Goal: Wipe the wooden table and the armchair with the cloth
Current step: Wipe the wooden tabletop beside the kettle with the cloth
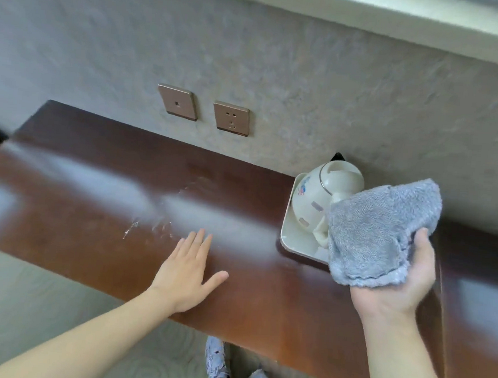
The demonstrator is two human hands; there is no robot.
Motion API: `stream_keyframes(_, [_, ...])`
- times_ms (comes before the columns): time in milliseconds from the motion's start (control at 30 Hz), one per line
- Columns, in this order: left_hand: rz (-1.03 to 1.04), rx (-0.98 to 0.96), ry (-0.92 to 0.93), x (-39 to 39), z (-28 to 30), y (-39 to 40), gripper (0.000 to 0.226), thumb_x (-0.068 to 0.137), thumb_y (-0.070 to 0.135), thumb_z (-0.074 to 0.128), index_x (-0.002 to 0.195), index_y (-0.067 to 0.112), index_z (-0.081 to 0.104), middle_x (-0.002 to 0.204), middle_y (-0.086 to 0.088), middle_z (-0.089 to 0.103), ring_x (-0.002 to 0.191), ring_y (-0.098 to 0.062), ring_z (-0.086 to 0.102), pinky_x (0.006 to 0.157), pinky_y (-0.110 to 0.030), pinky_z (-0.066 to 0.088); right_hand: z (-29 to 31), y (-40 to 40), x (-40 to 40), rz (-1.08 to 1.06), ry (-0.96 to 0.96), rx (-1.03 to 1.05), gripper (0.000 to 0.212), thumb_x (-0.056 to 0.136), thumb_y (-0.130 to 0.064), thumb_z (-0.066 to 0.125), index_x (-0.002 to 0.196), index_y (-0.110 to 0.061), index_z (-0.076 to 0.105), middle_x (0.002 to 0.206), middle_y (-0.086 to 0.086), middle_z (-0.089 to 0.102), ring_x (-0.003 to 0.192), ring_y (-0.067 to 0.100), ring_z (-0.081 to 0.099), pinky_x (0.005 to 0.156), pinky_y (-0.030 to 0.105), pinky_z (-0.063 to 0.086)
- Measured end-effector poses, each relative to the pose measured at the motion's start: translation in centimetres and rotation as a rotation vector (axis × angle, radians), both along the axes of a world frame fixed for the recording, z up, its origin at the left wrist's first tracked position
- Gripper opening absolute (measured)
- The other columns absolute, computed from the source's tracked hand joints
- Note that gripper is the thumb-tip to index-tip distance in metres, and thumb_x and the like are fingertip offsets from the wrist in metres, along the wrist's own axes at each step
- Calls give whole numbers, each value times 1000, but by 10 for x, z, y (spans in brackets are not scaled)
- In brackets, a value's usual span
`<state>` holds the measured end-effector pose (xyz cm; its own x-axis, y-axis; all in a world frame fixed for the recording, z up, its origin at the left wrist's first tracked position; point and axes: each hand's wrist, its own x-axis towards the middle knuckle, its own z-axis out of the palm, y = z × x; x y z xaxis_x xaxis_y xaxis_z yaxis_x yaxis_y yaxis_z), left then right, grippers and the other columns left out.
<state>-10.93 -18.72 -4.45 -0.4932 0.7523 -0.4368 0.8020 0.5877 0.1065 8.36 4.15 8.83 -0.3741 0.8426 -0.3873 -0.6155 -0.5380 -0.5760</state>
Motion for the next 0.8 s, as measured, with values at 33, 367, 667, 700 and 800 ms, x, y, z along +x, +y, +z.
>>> stream_keyframes(33, [35, -7, 0, 0, 5, -16, 101, 89, 79, 7, 162, 10, -3, 170, -10, -8, 157, -23, -8, 126, -35, -5, -1, -10, -2, 53, 4, -30, 46, 96, -47, 46, 130, -21, 65, 134, 6, 63, 125, 28, 58, 103, 49, 47])
stream_keyframes(367, [262, -19, 17, 8, 33, -130, 116, 76, 89, -5, 162, 13, 11, 171, -3, 2, 157, -18, -5, 127, -32, 1, -46, -92, -17, 354, -54, -414, 49, 94, -41, 55, 135, -14, 59, 129, 12, 66, 119, 32, 63, 105, 54, 44])
stream_keyframes(667, [289, 6, -28, -97, -4, -157, 116, 74, 92, 8, 163, 18, 3, 170, 3, -12, 156, -17, -16, 128, -42, 5, -80, -140, -95, 239, -322, -404, 47, 98, -45, 49, 135, -17, 58, 131, 11, 65, 122, 34, 59, 108, 54, 40])
stream_keyframes(700, [264, 9, -29, -113, -12, -159, 116, 74, 93, 9, 163, 19, 0, 169, 4, -16, 155, -17, -19, 128, -42, 3, -86, -144, -106, 203, -363, -380, 45, 98, -45, 50, 132, -18, 60, 127, 10, 67, 119, 33, 62, 105, 53, 43])
stream_keyframes(800, [169, 1, -19, -165, -36, -162, 119, 69, 97, 7, 161, 24, -10, 166, 6, -25, 153, -19, -25, 127, -45, 1, -109, -155, -137, 96, -498, -321, 33, 95, -47, 54, 110, -21, 69, 107, 5, 76, 107, 29, 69, 97, 49, 51])
